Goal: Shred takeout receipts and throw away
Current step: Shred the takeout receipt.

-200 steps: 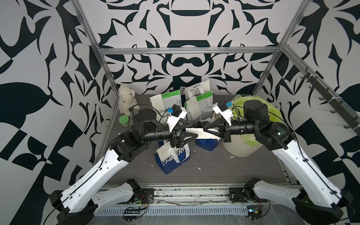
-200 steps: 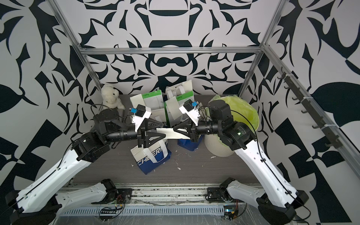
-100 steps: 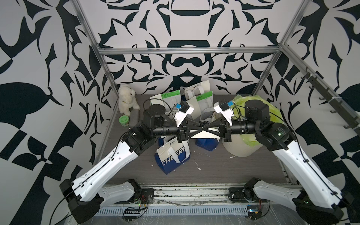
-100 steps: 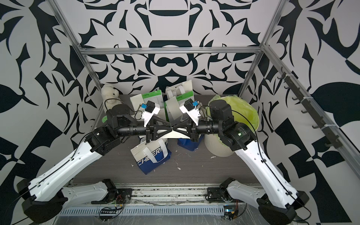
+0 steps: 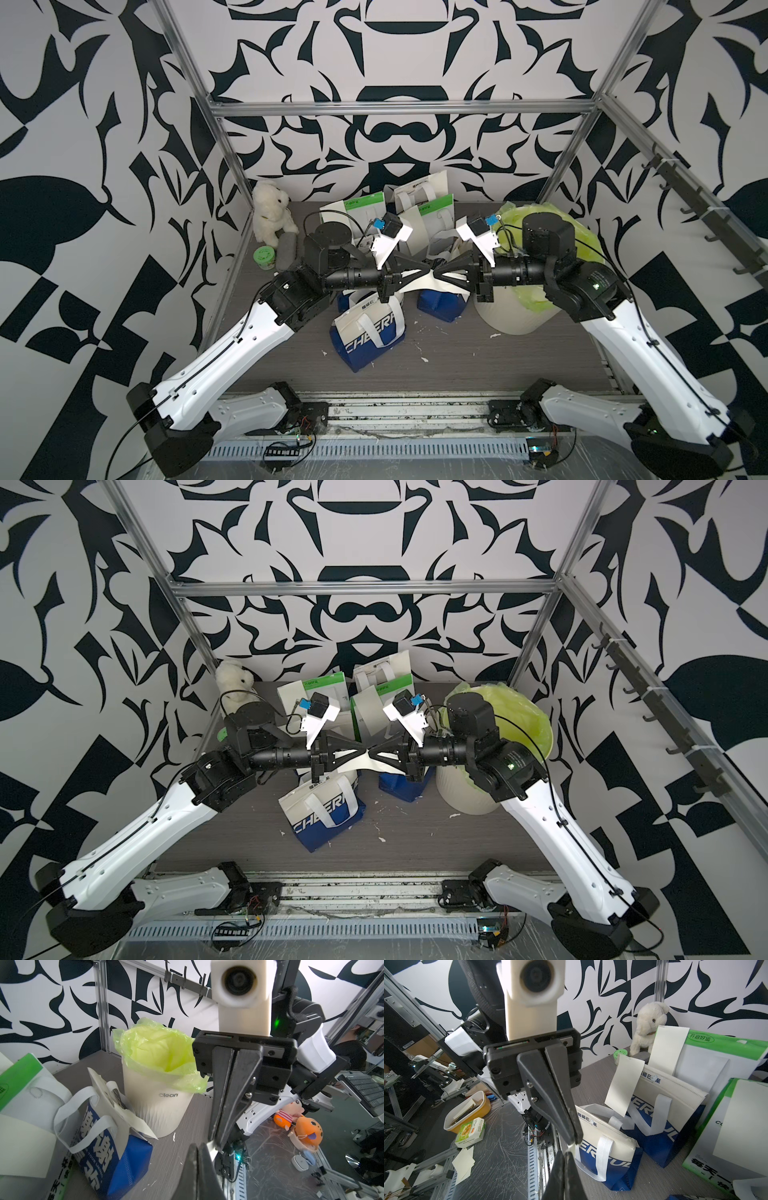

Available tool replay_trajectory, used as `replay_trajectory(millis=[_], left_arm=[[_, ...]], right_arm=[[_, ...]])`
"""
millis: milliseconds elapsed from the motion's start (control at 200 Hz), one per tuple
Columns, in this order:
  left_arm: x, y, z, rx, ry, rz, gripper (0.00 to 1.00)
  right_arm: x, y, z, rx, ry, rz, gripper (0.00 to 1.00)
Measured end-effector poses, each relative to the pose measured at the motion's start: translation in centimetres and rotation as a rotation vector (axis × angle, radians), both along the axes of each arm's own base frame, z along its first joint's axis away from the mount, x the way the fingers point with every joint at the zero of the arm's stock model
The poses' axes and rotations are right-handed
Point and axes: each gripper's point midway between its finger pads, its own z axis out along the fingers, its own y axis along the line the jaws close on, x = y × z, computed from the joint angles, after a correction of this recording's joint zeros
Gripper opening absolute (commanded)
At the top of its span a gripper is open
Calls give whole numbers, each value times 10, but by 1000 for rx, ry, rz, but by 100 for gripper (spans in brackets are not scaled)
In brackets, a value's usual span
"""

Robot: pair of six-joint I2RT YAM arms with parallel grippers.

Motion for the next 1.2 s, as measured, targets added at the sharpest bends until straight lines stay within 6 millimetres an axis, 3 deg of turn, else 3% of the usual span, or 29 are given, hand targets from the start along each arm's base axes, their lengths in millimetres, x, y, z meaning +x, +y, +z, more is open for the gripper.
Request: replay_trajectory(millis=[170,310,530,625,810,895,1005,1200], left_arm=[[2,0,1,-5,10,13,0],[3,0,2,-11,5,17,0],[14,0,-16,18,-4,76,0],[6,-1,-16,16,-21,52,0],[-13,3,6,-40,-98,16,0],[-17,5,12,-55,-117,12,0],[-17,6,14,-58,-128,15,0],[-14,12,15,-48,-143,56,0]], right_arm=[[7,0,-1,2,37,-40,0],[24,2,-7,-3,93,-120,0],[45,4,-26,-43,215,-235,0],[63,2,-37,-77,267,-326,0],[94,-3,-70,-170,375,-477,0],[105,-13,-80,-210,406,-552,0],[118,-32,-79,-236,400,-655,0],[147,-94,-49,-254,318,-903,0]])
